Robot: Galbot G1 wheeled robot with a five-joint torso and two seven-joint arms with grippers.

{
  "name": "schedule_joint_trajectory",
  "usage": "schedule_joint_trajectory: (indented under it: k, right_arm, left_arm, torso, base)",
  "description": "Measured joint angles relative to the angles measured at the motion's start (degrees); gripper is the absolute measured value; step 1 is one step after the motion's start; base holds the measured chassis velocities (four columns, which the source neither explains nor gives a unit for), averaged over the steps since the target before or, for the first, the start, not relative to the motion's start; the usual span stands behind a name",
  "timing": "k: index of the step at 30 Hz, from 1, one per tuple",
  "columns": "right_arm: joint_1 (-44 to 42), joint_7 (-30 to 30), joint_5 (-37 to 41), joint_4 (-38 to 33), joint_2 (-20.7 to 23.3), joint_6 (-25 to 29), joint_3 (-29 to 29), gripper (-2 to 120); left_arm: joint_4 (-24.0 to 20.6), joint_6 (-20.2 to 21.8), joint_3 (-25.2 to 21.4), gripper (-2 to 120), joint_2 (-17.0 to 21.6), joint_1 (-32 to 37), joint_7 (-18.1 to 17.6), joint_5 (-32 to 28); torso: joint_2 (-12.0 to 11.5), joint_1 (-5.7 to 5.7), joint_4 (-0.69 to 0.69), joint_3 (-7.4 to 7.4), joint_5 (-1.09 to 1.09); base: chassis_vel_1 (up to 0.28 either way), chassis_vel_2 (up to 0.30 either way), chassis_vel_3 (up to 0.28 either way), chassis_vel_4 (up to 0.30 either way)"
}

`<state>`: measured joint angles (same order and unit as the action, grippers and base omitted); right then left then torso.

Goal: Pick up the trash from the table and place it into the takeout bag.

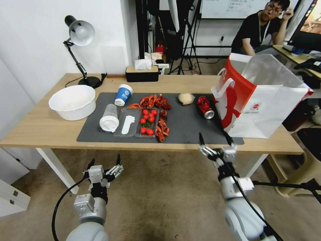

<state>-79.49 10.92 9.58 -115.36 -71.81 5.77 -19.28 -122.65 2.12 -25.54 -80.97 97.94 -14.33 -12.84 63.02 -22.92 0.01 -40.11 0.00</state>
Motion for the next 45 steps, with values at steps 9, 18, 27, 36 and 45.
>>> schedule_joint_trajectory:
  k: [9,18,27,36,45]
  right_arm:
    - [12.49,5.92,2.93,4.54,0.70,-10.82,5.61,100]
    - [23.69,9.62,6.96,8.13,1.90,-20.31,8.50,100]
    - [28.66,12.04,8.69,9.76,3.45,-26.79,9.80,100]
    - [33.64,13.87,11.56,12.16,4.47,-33.18,11.70,100]
    - [37.38,15.30,14.74,14.58,4.46,-41.76,13.08,100]
  left_arm:
    - [-0.65,-0.24,-0.52,100,-0.06,0.60,-0.02,0.05]
    - [-0.69,-0.53,-0.74,100,-0.36,1.17,-0.04,0.41]
    - [-0.36,-0.64,-0.88,100,-0.37,1.15,-0.11,0.44]
    - [-0.26,-0.65,-0.83,100,-0.40,0.89,-0.29,0.42]
    - [-1.18,-0.47,-1.12,100,-0.21,1.50,-0.46,0.27]
  torso:
    - [0.00,0.00,-0.01,0.00,0.00]
    - [0.00,0.00,0.00,0.00,0.00]
    - [0.00,0.00,-0.01,0.00,0.00]
    - [0.00,0.00,-0.01,0.01,0.00]
    - [0.00,0.00,-0.01,0.01,0.00]
  base:
    - [0.000,0.000,0.000,0.000]
    - [0.000,0.000,0.000,0.000]
    - [0.000,0.000,0.000,0.000]
    - [0.000,0.000,0.000,0.000]
    - [0.000,0.000,0.000,0.000]
